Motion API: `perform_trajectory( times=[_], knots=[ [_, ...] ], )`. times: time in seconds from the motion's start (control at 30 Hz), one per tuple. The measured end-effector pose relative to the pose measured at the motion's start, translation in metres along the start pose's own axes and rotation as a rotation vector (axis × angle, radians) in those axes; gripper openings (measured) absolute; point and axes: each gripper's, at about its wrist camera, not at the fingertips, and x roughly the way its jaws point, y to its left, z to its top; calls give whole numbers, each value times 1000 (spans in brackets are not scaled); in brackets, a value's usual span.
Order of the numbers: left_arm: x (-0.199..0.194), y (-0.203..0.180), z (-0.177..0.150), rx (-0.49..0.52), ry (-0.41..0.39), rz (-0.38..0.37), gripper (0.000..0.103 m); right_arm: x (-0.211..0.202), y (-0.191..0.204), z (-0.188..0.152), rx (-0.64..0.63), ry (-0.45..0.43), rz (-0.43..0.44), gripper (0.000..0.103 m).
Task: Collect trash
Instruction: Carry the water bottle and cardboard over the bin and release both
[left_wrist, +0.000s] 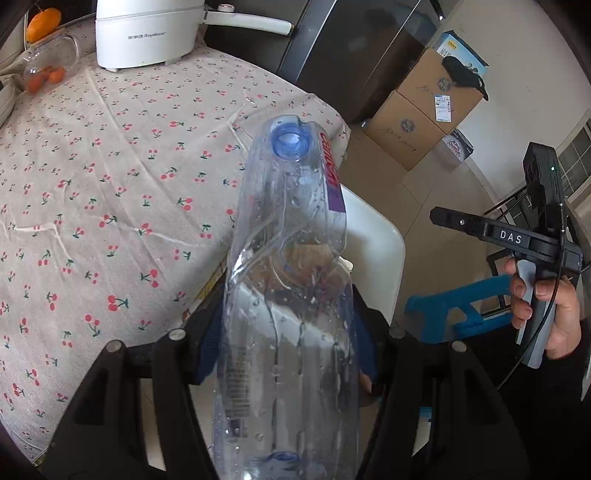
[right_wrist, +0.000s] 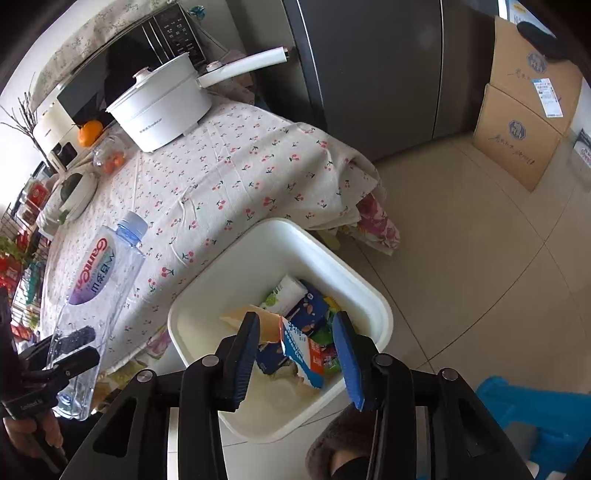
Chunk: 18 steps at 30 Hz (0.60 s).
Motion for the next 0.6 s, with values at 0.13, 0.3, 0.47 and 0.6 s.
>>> perform_trajectory(
  times=[0.13, 0.3, 0.47, 0.6],
  knots=[
    [29, -19, 5, 55, 25, -17, 62, -4, -3, 1, -12, -12, -23, 47],
    [56, -33, 12, 106, 17, -35, 62, -7, -14, 3, -6, -24, -62, 48],
    [69, -33, 17, 126, -10, 17, 86, -6, -23, 3, 18, -16, -65, 52],
    [58, -30, 17, 100, -9, 5, 87, -9, -25, 2, 27, -17, -59, 55]
  ],
)
